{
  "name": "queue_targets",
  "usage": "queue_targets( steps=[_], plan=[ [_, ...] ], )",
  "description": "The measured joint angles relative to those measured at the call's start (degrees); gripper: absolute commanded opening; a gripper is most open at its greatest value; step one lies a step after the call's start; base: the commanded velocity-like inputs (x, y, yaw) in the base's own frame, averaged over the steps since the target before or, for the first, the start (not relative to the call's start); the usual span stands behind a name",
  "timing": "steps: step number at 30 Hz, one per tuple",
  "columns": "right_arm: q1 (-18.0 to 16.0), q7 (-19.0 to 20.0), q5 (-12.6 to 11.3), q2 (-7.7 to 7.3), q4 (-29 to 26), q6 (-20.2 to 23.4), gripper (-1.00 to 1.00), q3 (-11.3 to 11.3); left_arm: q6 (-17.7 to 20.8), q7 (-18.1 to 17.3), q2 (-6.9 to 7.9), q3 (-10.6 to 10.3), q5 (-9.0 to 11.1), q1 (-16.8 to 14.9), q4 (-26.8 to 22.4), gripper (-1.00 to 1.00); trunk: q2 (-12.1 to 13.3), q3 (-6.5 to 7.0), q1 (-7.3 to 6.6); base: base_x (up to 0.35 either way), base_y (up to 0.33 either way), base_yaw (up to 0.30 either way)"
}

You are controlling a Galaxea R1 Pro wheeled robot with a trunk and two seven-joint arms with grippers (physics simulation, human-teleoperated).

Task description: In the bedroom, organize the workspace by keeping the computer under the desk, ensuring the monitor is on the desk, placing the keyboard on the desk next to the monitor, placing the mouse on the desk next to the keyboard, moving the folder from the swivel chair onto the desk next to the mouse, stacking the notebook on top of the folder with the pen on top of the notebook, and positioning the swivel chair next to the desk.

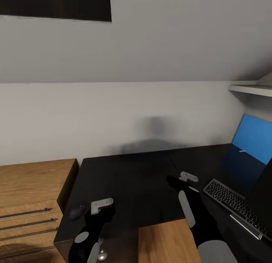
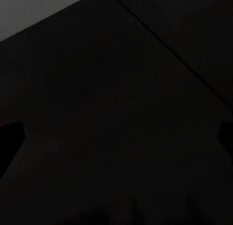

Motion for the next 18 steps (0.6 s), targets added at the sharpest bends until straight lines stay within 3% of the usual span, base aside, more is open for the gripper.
queue_targets(
  steps=[4,10,18],
  plan=[
    [0.0,0.03,0.04,0.0,-0.17,0.01,1.0,0.0,0.0,0.0,0.0,-0.1,-0.05,0.0,0.04,1.0,0.0,0.0,0.0,0.033,0.0,0.0],
    [0.0,0.07,0.05,0.0,-0.08,0.01,1.0,0.01,0.0,0.09,-0.01,-0.25,-0.08,0.0,0.14,1.0,0.0,0.0,-0.01,0.193,0.0,0.0],
    [0.0,0.02,0.13,0.0,-0.13,-0.03,1.0,0.01,0.0,-0.07,-0.01,-0.39,0.01,0.0,0.14,1.0,0.0,0.0,0.0,0.03,0.0,0.0]
  ],
)
